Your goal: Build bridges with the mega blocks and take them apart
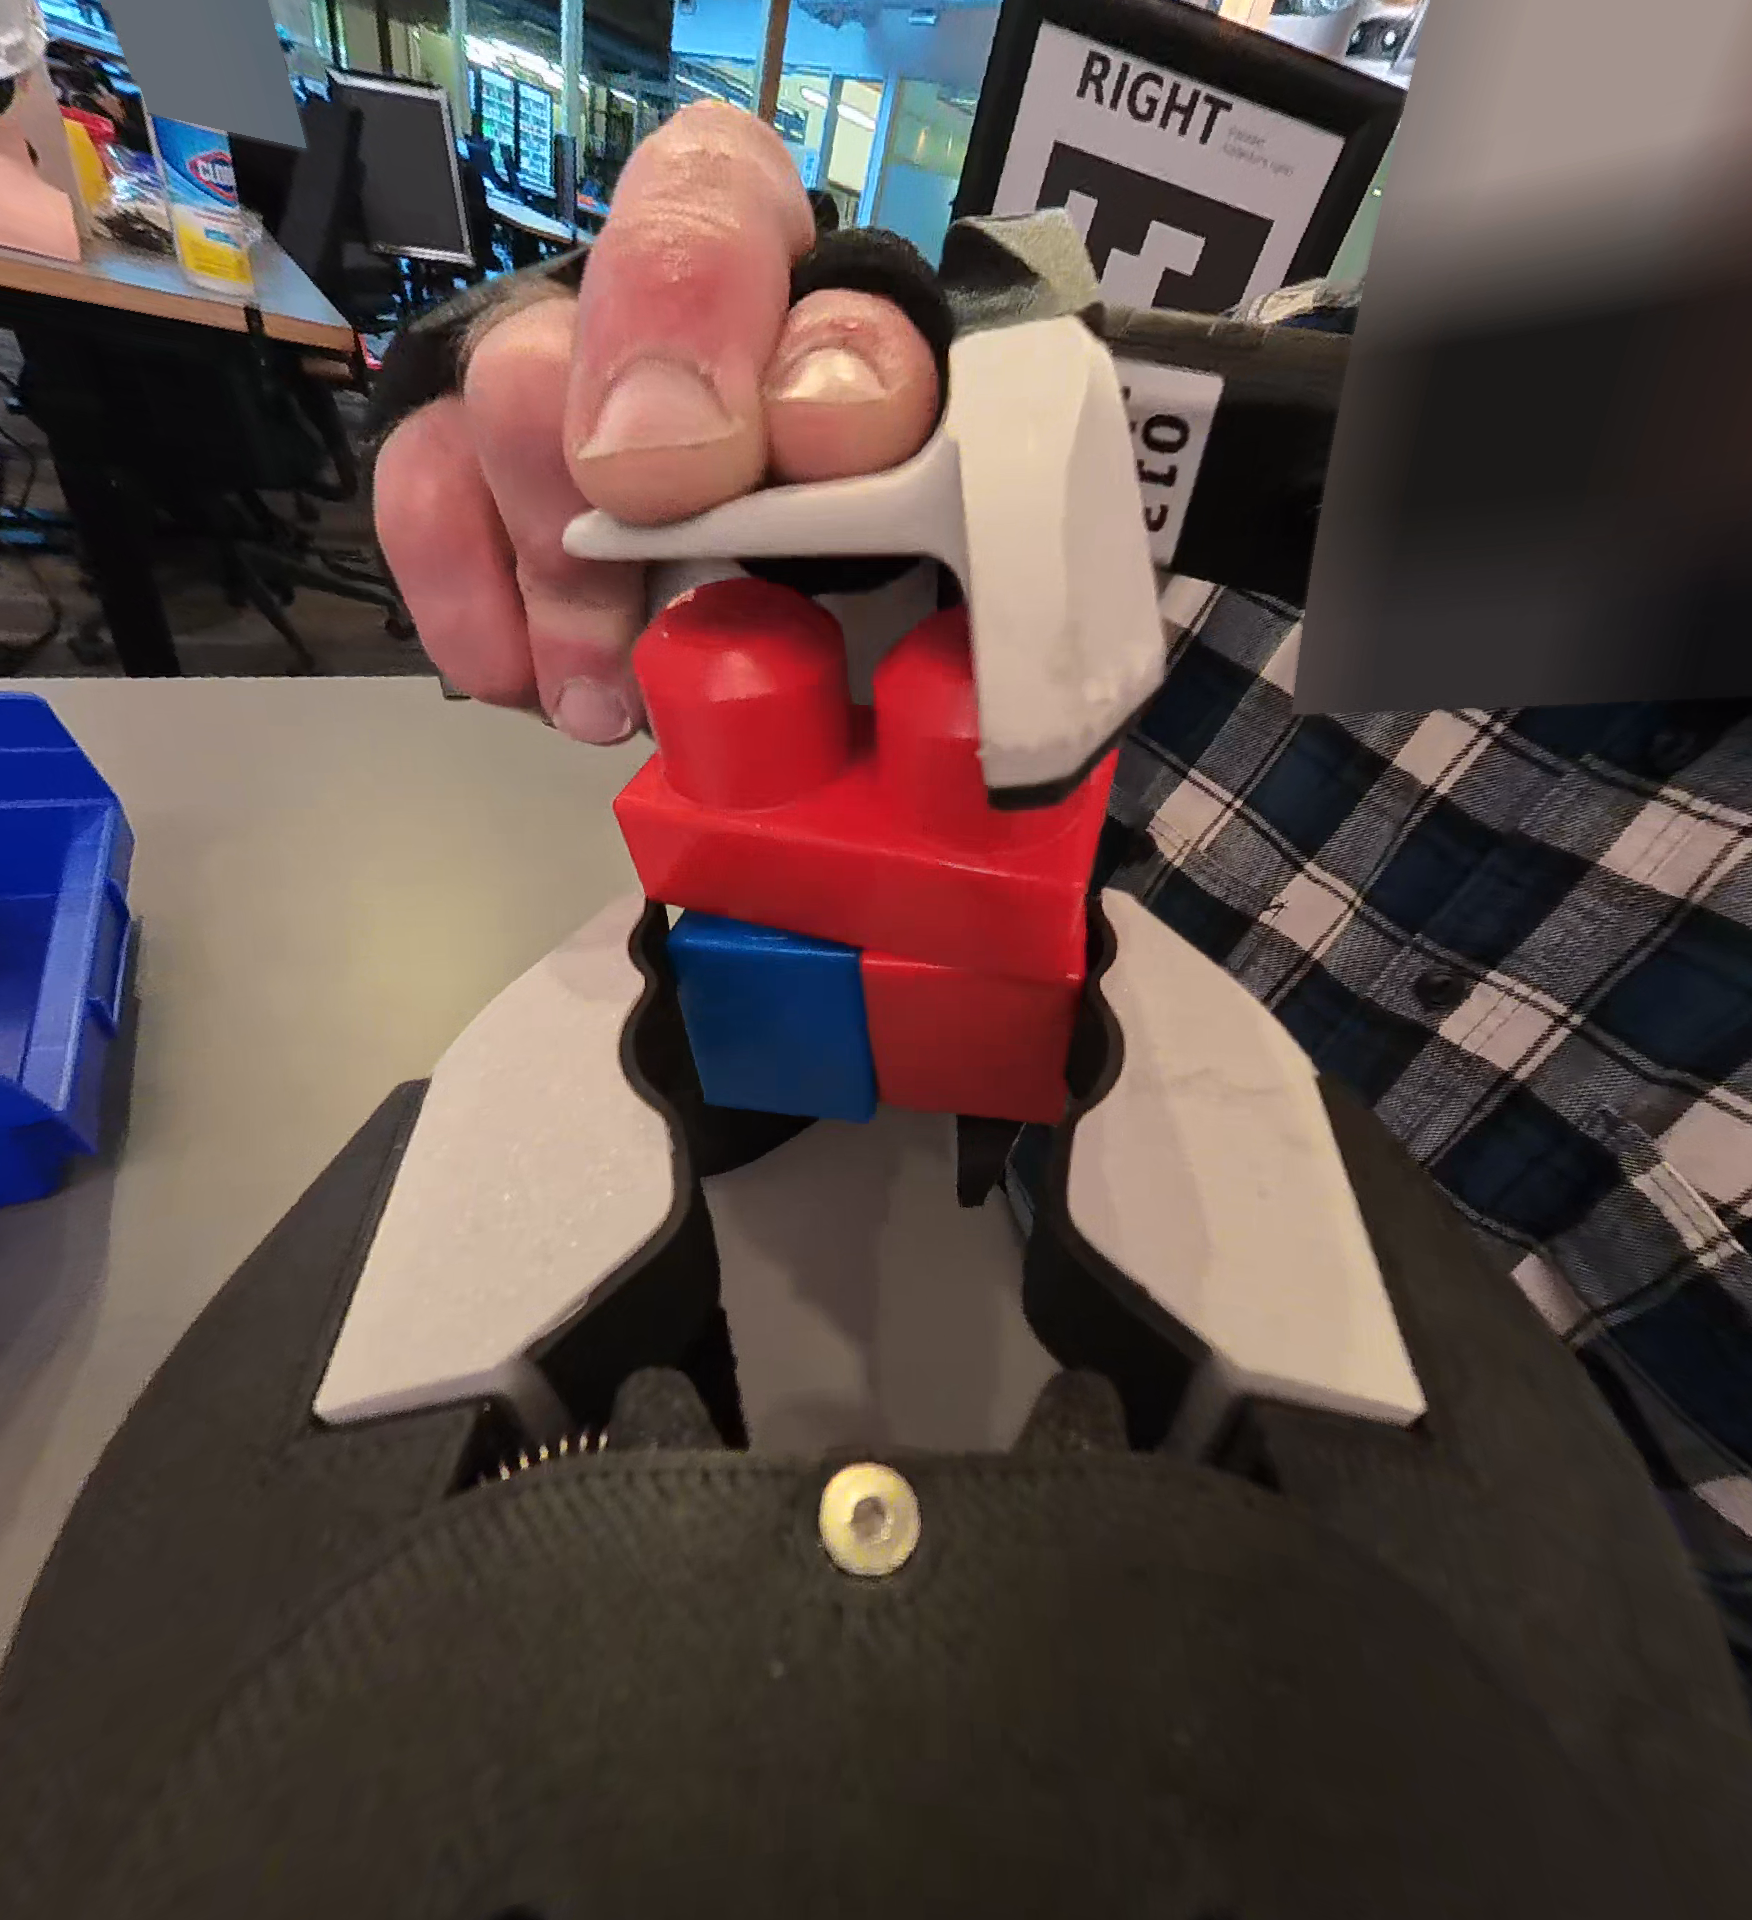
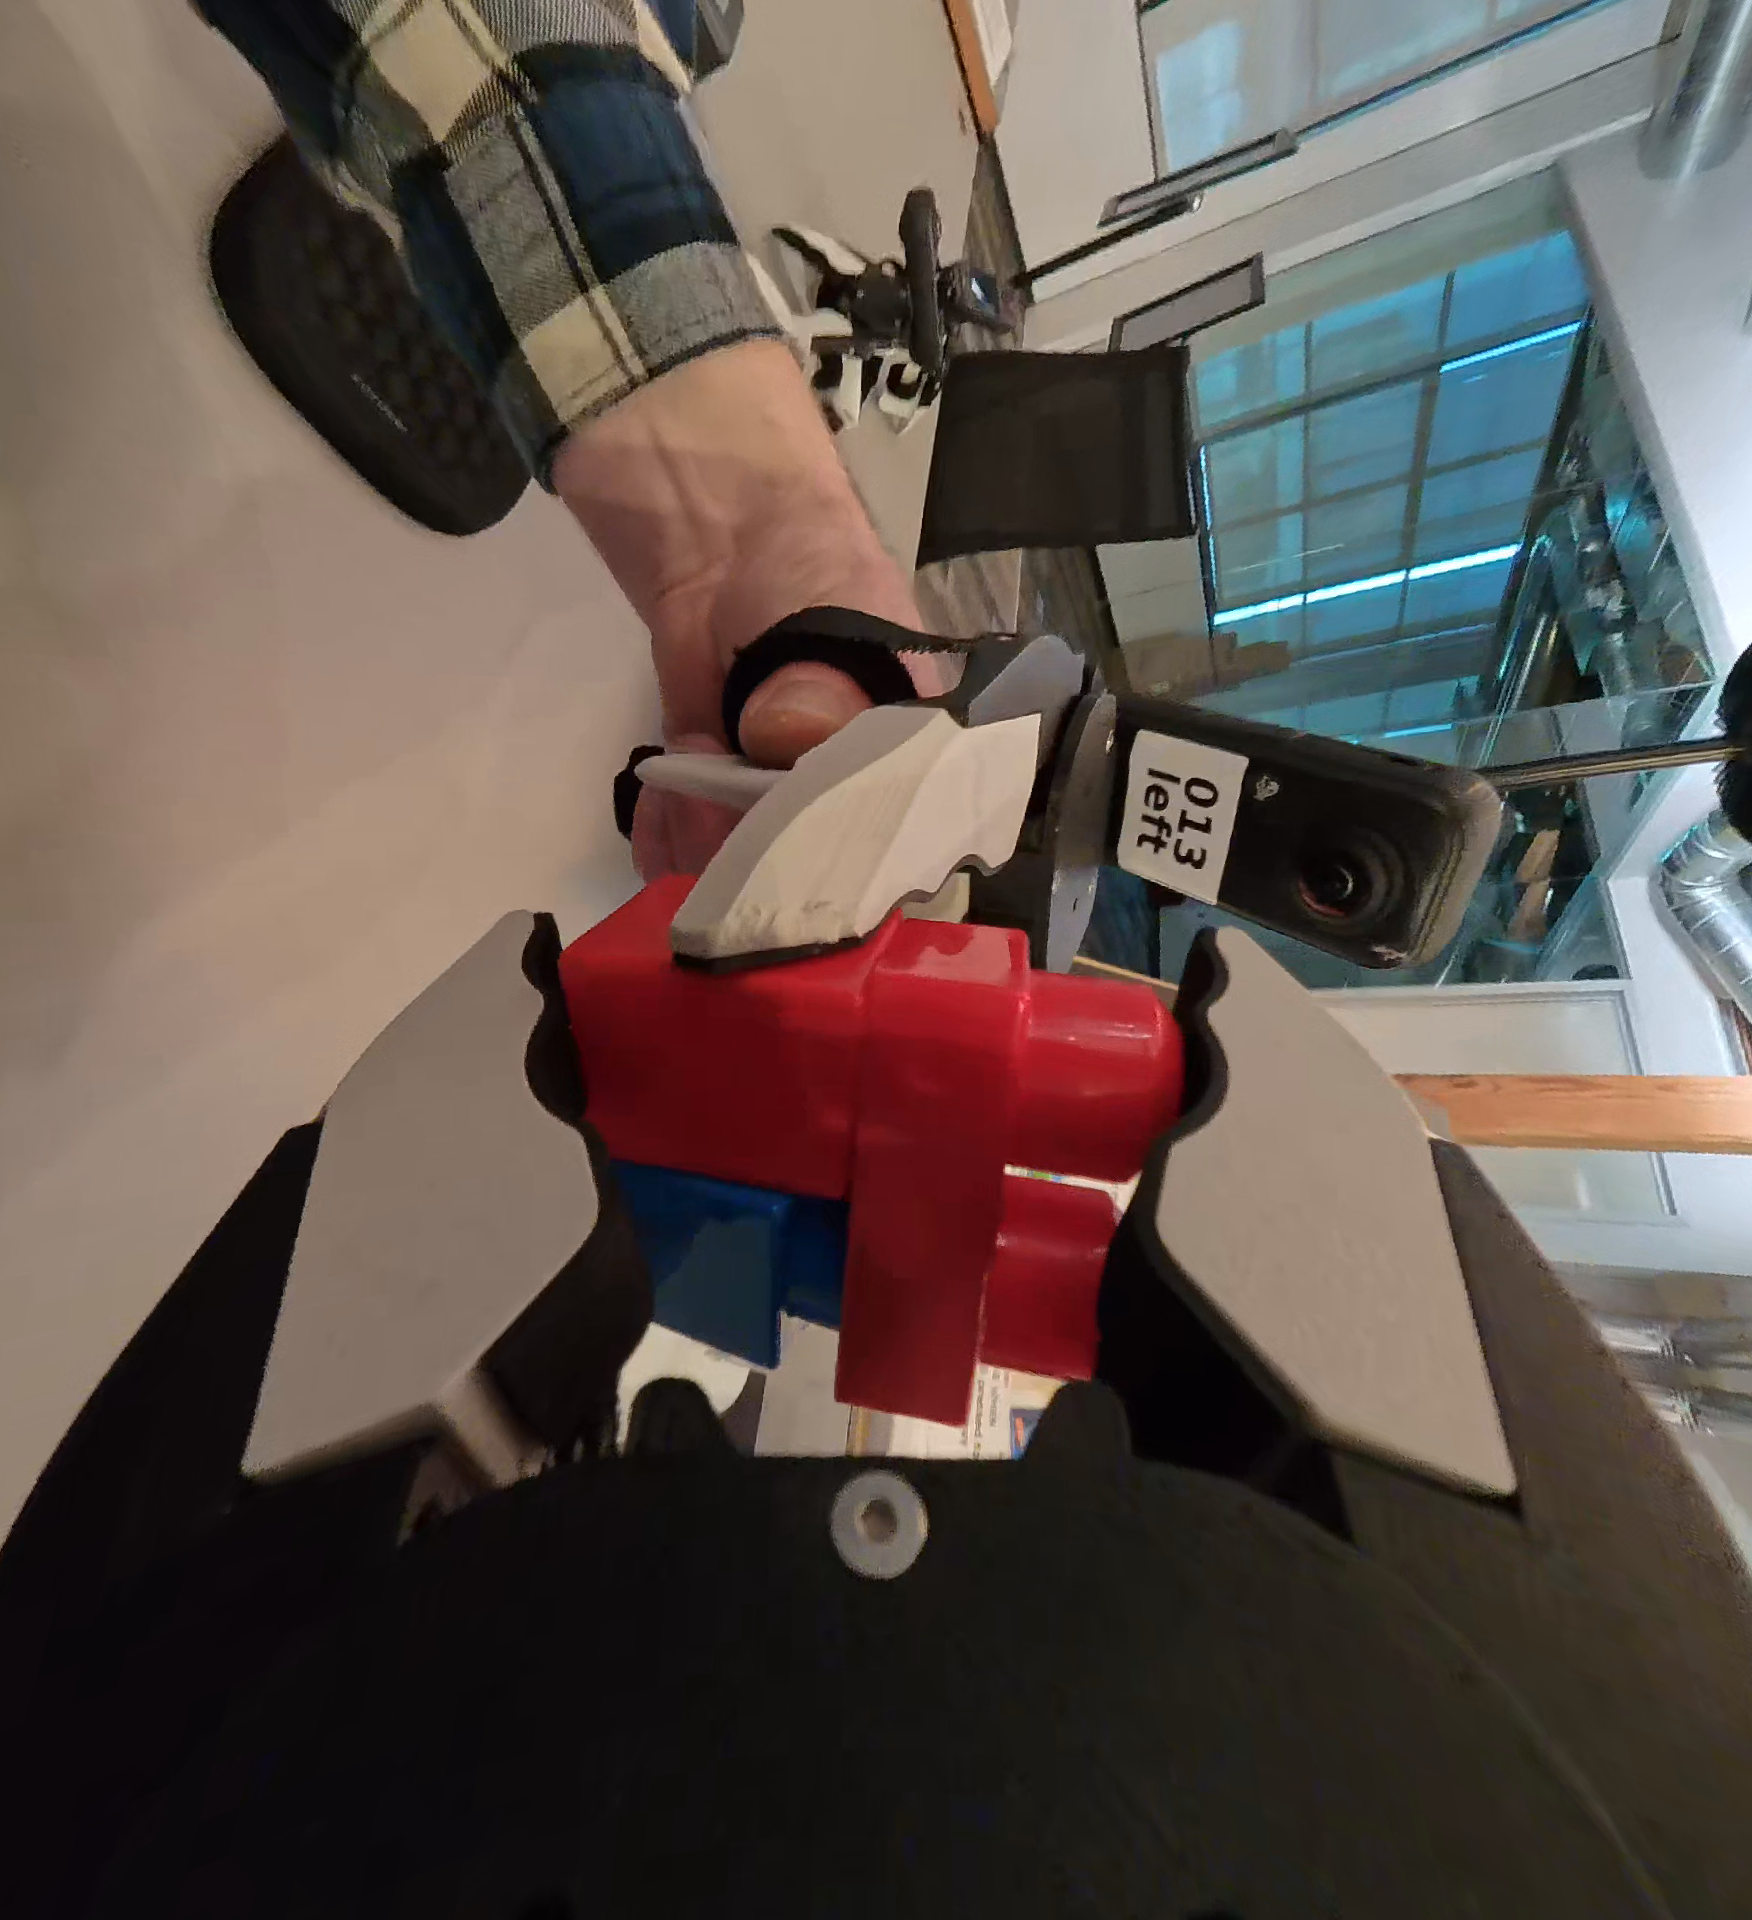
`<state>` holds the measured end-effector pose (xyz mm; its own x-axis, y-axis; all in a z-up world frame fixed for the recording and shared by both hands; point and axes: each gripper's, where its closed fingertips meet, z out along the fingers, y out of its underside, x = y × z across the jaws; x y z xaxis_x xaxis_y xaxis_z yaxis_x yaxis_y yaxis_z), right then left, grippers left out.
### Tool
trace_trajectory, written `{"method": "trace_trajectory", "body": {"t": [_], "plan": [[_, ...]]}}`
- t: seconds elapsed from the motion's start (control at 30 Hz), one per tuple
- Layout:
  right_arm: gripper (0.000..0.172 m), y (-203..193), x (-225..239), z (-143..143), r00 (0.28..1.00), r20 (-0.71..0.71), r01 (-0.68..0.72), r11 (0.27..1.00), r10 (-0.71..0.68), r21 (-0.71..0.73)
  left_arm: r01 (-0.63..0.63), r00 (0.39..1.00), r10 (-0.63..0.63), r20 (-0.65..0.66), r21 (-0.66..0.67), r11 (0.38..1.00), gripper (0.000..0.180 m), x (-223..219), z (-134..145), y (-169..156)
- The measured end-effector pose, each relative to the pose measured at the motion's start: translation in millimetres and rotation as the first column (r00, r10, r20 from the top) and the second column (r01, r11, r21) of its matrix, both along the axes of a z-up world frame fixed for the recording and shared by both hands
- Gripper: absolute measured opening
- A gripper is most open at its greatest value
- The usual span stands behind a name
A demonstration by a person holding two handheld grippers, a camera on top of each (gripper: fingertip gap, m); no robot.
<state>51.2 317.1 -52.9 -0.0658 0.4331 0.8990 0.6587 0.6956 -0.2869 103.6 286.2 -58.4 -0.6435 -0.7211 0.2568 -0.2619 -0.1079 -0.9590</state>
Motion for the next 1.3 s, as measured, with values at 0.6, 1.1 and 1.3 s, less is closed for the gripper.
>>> {"method": "trace_trajectory", "body": {"t": [0.6, 1.1, 1.3], "plan": [[0.119, 17, 11, -6, 0.997, 0.036, 0.066, 0.997, -0.067, 0.042, 0.080, 0.988, -0.058, 0.145, -0.153, 0.985, 0.073, -9, 9, 6], [0.115, 17, 18, -6, 0.993, 0.073, 0.091, 0.995, -0.093, 0.035, 0.206, 0.958, -0.133, 0.256, -0.283, 0.937, 0.073, -11, 14, -1], [0.098, 14, 23, -4, 0.992, 0.079, 0.102, 0.995, -0.103, 0.013, 0.190, 0.965, -0.127, 0.229, -0.277, 0.942, 0.072, -10, 9, 1]]}}
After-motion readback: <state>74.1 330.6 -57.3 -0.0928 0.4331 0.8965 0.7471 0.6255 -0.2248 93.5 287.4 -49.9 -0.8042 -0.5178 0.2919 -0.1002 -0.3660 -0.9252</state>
